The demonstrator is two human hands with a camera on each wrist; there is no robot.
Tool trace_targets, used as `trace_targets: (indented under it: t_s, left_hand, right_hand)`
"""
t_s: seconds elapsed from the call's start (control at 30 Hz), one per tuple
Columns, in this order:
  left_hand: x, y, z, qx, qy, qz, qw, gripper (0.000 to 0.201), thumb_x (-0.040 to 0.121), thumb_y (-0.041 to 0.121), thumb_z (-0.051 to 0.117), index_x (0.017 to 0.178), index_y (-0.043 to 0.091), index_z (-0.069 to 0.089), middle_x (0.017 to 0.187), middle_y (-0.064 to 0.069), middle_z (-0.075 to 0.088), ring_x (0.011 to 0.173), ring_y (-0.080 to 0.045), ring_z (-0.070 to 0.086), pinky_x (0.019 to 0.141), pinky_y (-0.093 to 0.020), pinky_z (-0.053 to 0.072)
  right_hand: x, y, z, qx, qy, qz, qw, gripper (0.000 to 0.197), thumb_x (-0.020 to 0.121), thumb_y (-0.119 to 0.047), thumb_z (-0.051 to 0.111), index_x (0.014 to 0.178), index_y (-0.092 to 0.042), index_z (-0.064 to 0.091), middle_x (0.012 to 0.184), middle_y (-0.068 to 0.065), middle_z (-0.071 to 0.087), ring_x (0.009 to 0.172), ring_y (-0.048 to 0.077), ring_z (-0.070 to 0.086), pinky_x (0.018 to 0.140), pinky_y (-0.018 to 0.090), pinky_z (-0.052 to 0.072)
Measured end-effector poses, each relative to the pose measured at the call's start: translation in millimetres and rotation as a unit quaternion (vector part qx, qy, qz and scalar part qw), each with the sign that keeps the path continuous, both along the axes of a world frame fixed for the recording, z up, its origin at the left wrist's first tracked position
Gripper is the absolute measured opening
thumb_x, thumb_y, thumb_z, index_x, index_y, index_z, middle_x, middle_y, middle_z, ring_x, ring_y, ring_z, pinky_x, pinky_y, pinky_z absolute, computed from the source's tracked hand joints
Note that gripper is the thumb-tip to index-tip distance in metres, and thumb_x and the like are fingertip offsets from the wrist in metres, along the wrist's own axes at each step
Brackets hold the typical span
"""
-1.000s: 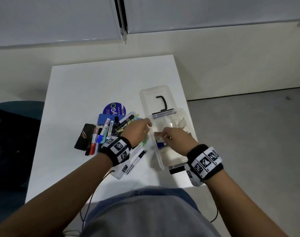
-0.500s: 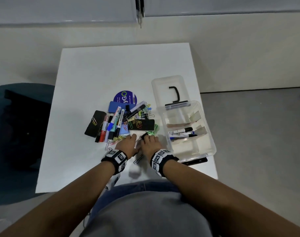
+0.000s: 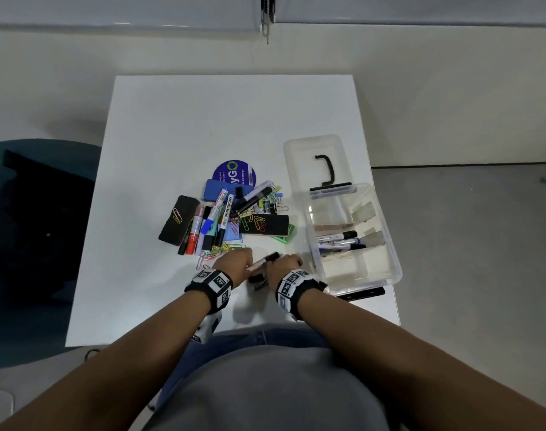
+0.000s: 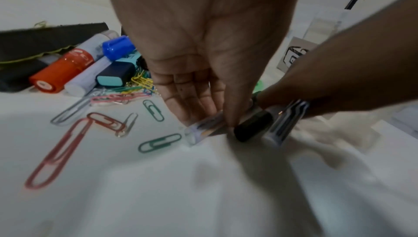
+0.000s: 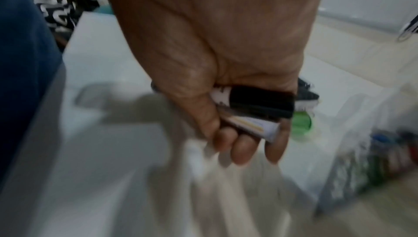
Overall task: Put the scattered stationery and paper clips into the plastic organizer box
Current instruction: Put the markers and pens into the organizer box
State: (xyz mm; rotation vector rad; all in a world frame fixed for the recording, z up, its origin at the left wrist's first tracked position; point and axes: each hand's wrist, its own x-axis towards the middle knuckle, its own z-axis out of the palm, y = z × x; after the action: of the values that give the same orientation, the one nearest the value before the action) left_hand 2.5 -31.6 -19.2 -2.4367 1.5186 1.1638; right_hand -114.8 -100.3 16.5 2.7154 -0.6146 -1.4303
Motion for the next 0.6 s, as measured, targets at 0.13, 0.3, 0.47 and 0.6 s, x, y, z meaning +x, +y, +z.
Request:
trace_targets:
  t_s: [0.13,0.3,0.47,0.6]
  left_hand:
    - [-2.3,-1.2,12.3,0.01,0.002,-0.013,1.0,0.021,0.09,0.028,0.057,0.101,0.011,0.051,0.098,-0.01,0.061,0.085,-0.026,0.056,0.068,-0.031,0.04]
    - [11.4,0.1,37.4,-0.07,0.093,0.104,0.988,0.033,0.095,0.015,0.046,0.124,0.006,0.033,0.095,-0.012,0.06,0.08,-0.033,0.06,0.065,-0.032,0.043]
    - [44.1,-8.1,38.1,-0.144,-0.027,0.242,0.959,0.035,0.089,0.022,0.059,0.116,0.014,0.039,0.094,-0.011,0.059,0.074,-0.03,0.059,0.065,-0.034,0.049]
    - [63.2,-18.6,22.4,-0.084,-0.145,0.244,0.955,0.068,0.074,0.03,0.076,0.124,0.0,0.04,0.117,-0.024,0.044,0.097,-0.042,0.055,0.078,-0.048,0.053]
  right_hand:
    - [0.9,-4.4,45.4,0.044,-0.03,0.013,0.998,0.03,0.098,-0.028,0.043,0.122,-0.015,0.056,0.119,0.002,0.061,0.11,0.024,0.058,0.088,0.038,0.047]
    - [-31.1,-66.2,119.7,0.022,-0.216,-0.084,0.973,0.024,0.098,-0.013,0.042,0.117,-0.016,0.056,0.078,0.002,0.051,0.087,0.026,0.062,0.08,0.036,0.045]
    - [-79.9,-135.1,126.0,-0.091,-0.105,-0.138,0.981,0.028,0.091,-0.014,0.045,0.112,-0.02,0.062,0.103,0.004,0.066,0.103,0.026,0.062,0.097,0.041,0.041]
    - [-88.9,-143.7,99.0,-0.07,-0.057,-0.137,0.987,0.027,0.093,-0.019,0.047,0.115,-0.018,0.061,0.118,0.005,0.065,0.113,0.026,0.059,0.102,0.041,0.036]
